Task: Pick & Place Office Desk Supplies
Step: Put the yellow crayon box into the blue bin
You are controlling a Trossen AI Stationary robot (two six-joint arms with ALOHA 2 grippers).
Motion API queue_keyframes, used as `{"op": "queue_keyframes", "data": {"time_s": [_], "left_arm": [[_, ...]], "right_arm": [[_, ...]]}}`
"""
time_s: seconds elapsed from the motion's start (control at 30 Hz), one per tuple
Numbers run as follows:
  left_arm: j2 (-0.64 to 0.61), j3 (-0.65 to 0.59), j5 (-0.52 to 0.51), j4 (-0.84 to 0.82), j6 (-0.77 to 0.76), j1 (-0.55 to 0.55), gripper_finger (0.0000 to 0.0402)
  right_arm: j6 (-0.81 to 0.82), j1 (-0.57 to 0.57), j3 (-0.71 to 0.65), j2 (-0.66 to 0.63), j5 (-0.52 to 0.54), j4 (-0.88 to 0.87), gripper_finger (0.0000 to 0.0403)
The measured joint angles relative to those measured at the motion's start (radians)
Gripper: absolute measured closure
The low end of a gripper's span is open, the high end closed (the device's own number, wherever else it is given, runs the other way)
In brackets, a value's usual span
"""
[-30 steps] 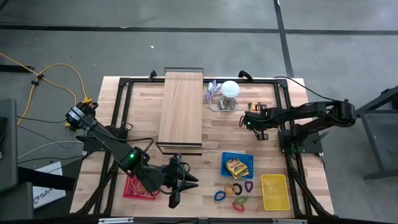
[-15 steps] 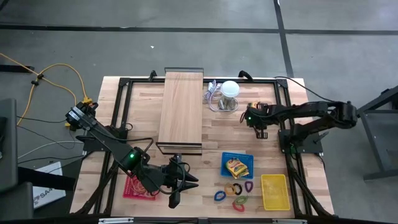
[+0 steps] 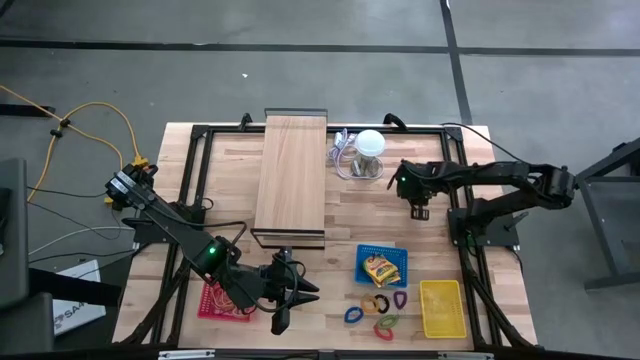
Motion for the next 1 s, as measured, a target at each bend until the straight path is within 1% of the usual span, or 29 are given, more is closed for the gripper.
{"op": "queue_keyframes", "data": {"time_s": [0.3, 0.6, 1.0], "left_arm": [[0.0, 0.0, 0.0, 0.0, 0.0, 0.0, 0.0325], [0.0, 0.0, 0.0, 0.0, 0.0, 0.0, 0.0325], [0.0, 0.0, 0.0, 0.0, 0.0, 0.0, 0.0325]], "right_arm": [[0.005, -0.004, -0.001, 0.001, 0.012, 0.03, 0.0337], [0.04, -0.006, 0.0, 0.002, -0.03, 0.016, 0.0338], [0.103, -0.006, 0.0, 0.002, -0.153, 0.026, 0.0338]]}}
